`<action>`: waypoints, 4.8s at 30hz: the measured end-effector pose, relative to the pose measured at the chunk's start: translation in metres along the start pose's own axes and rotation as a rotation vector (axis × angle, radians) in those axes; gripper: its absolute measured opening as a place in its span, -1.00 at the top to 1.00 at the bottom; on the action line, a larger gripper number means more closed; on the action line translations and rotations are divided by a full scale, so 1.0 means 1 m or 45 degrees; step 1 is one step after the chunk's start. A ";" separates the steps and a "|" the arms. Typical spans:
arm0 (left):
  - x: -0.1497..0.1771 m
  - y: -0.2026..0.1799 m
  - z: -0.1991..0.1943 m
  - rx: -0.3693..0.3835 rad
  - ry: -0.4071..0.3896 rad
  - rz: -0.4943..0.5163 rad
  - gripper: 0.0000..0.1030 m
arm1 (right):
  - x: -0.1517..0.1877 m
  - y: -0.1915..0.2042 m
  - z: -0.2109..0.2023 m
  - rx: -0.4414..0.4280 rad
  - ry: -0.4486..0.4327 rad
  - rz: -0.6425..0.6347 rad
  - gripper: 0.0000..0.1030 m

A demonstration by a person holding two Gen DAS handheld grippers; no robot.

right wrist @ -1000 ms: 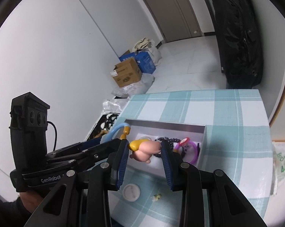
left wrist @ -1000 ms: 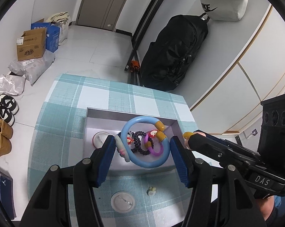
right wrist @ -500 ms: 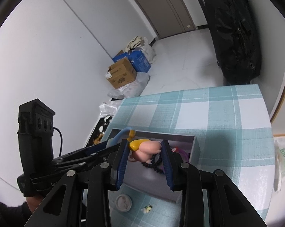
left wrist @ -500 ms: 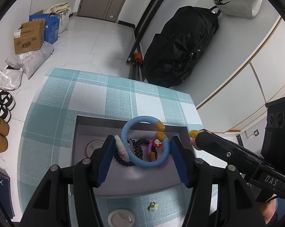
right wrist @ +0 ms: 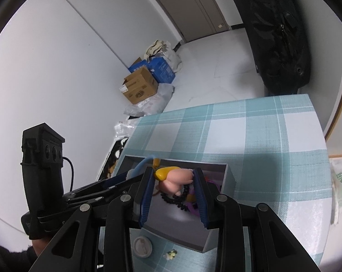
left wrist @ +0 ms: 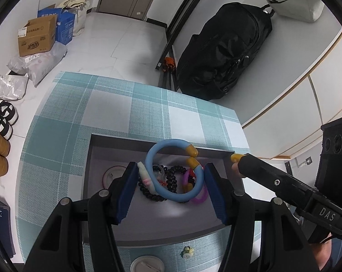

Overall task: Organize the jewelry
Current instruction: 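Lower the blue ring and pink figure into the grey box and open both tools, then withdraw both tools from the box toward the white pin badge, then grasp the white round pin badge with the left tool and lift it, then grasp the small yellow charm with the right tool while the left tool holds the badge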

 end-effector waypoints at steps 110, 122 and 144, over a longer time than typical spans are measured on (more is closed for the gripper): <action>0.079 0.031 -0.041 -0.099 0.007 0.144 0.27 | 0.109 -0.007 -0.013 0.255 0.199 -0.123 -0.94; 0.057 0.032 -0.076 0.017 -0.116 -0.011 0.27 | 0.123 0.007 0.019 0.251 0.309 -0.232 -0.71; 0.038 0.051 -0.084 0.066 -0.147 -0.082 0.27 | 0.131 0.022 0.052 0.360 0.410 -0.437 0.70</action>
Point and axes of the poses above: each gripper's, at about its wrist camera, not at the fingertips, and z roughly the way its jaws point, y to its left, x to its underside, the point moved 9 cm from there along z, roughly the way its jaws point, and after that the axes turned 13 degrees about -x, right-handed, at the moved point
